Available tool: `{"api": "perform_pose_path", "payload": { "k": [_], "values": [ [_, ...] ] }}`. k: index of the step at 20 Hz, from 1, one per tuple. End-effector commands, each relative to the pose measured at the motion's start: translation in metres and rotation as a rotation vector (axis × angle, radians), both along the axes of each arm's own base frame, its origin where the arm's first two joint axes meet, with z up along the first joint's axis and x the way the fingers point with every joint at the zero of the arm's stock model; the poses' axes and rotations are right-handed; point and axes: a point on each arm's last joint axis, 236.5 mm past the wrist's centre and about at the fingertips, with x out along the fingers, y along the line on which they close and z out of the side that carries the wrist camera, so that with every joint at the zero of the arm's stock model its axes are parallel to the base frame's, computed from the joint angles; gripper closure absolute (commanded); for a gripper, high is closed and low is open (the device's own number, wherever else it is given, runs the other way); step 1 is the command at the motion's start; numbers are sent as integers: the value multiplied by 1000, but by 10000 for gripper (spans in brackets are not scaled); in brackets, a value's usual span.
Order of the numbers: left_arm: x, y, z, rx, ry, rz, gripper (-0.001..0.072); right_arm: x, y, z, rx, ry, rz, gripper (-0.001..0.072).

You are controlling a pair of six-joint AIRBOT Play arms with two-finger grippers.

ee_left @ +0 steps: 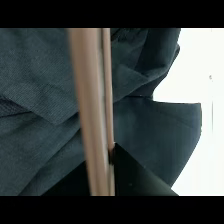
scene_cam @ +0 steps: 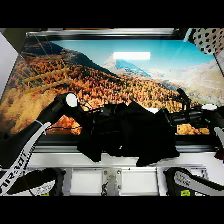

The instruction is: Fold the clothes and pants, and hang the long-sleeved shirts on hangers.

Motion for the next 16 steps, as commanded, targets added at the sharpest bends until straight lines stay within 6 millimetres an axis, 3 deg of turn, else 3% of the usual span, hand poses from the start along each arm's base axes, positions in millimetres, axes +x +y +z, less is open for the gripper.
{"api": "perform_pose_path", "payload": {
  "k": [1, 3, 4, 6, 16],
  "values": [
    [0, -6, 3, -25, 6, 13, 694, 1, 3, 2, 12, -1, 3, 275],
    [0, -6, 3, -25, 6, 12, 694, 1, 3, 2, 12, -1, 3, 279],
    [0, -6, 3, -25, 6, 12, 694, 0, 3, 2, 13, -1, 3, 328],
    [0, -6, 3, -25, 6, 13, 694, 0, 3, 2, 14, -1, 6, 701],
    [1, -5, 2, -20, 3, 11, 694, 1, 3, 2, 13, -1, 2, 701]
  ]
}}
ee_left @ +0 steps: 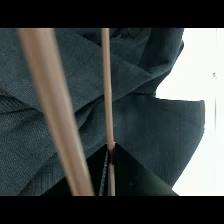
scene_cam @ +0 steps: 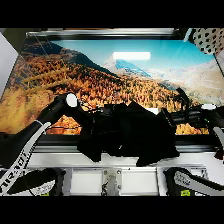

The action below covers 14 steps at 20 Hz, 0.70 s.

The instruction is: Fold the clothes and pants, and hang the long-sleeved shirts on hangers.

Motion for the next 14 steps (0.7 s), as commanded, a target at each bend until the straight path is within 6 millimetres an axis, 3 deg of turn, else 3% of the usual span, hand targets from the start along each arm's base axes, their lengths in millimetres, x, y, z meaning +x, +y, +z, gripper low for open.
{"api": "perform_pose_path", "payload": {
  "k": [1, 2, 3, 4, 9, 14],
  "values": [
    [-1, -5, 3, -22, 6, 8, 694, 0, 0, 0, -1, 3, -2, 701],
    [-2, -5, 3, -20, 12, 9, 692, 0, 0, 0, 0, 3, -2, 703],
    [-3, -4, 4, -18, 19, 6, 438, 0, 0, 0, 0, 2, -2, 703],
    [-1, -5, 3, -5, 31, 49, 256, 0, 0, 0, -1, 2, -3, 703],
    [1, -3, 5, 39, 87, 179, 255, 0, 0, 0, -1, 3, -3, 704],
    [18, 11, 29, 18, 51, 315, 255, 0, 0, 0, -1, 3, -3, 706]
  ]
}}
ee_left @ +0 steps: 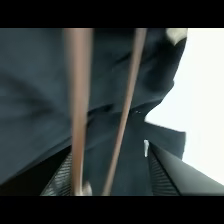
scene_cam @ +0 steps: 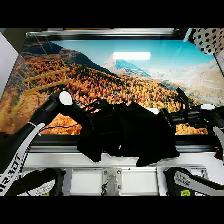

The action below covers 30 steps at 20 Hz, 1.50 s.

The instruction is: Fold the clothes and pants, and hang the long-sleeved shirts on hangers.

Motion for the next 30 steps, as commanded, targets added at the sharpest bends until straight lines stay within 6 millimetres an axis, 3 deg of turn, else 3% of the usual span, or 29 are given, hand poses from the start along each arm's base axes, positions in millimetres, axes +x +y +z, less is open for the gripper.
{"api": "perform_pose_path", "payload": {
  "k": [1, 4, 7, 10, 13, 16, 18, 20, 22, 26, 30],
  "values": [
    [5, 9, 9, 5, -9, 53, 255, 0, 0, 0, -2, -1, 2, 706],
    [12, 13, 9, 14, 13, 133, 256, 0, 0, 0, -2, -1, 2, 706],
    [35, 27, 17, 26, 41, 303, 256, 0, 0, 0, -2, -1, 2, 707],
    [68, 46, 51, -9, -28, 451, 256, 6, -1, -2, -18, -14, -23, 707],
    [101, 70, 96, -68, -129, 672, 256, 19, 0, 12, 21, -49, -61, 707],
    [105, 93, 123, -109, -132, 890, 286, 40, -2, 31, -6, -106, -149, 707],
    [90, 104, 109, -65, -84, 1022, 285, 53, -6, 45, -46, -130, -216, 707],
    [62, 100, 80, -19, 14, 1107, 266, 59, -8, 59, -72, -173, -255, 707],
    [31, 80, 48, 4, 133, 1162, 95, 61, -9, 67, -89, -205, -287, 707],
    [-15, 32, -3, 35, 249, 1182, 82, 59, -9, 73, -90, -197, -296, 706],
    [-38, -7, -36, 92, 286, 1124, 82, 59, -9, 73, -88, -190, -298, 706]
  ]
}}
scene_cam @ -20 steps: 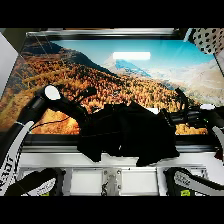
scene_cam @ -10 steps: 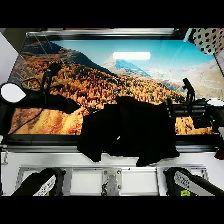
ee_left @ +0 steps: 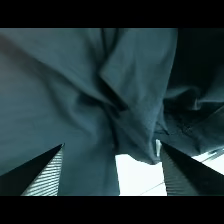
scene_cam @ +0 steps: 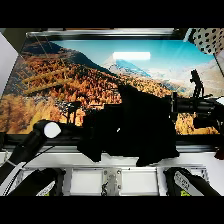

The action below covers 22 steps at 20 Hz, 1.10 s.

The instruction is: Fold the clothes and pants, and hang the long-sleeved shirts on hangers.

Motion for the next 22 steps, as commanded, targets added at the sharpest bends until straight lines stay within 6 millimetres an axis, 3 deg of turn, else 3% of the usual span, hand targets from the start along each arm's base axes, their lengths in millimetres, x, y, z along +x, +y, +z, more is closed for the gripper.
{"api": "perform_pose_path", "payload": {
  "k": [1, 4, 5, 8, 9, 11, 16, 19, 22],
  "values": [
    [-15, -31, -28, 15, 47, -9, 82, 1, -1, 2, 1, 6, -12, 706],
    [-8, -45, -41, 43, 79, -27, 83, 1, 0, 2, 4, 14, -15, 706],
    [-5, -47, -45, 53, 91, -28, 146, 1, 0, 2, 4, 15, -15, 706],
    [-1, -41, -59, 89, 121, -24, 625, -1, 0, 5, 1, 4, -12, 707],
    [3, -33, -60, 96, 134, -6, 693, -3, 1, 8, -2, -7, -11, 707],
    [18, -6, -53, 105, 139, 54, 693, -8, 2, 18, -13, -42, -12, 706],
    [73, 83, -8, 62, 21, 297, 694, -38, 12, 42, -19, -68, 29, 707],
    [82, 110, 8, 67, -23, 334, 694, -50, 12, 38, -57, -25, 41, 707],
    [103, 126, 36, 71, -69, 319, 694, -67, 14, 35, -80, -8, 92, 708]
  ]
}}
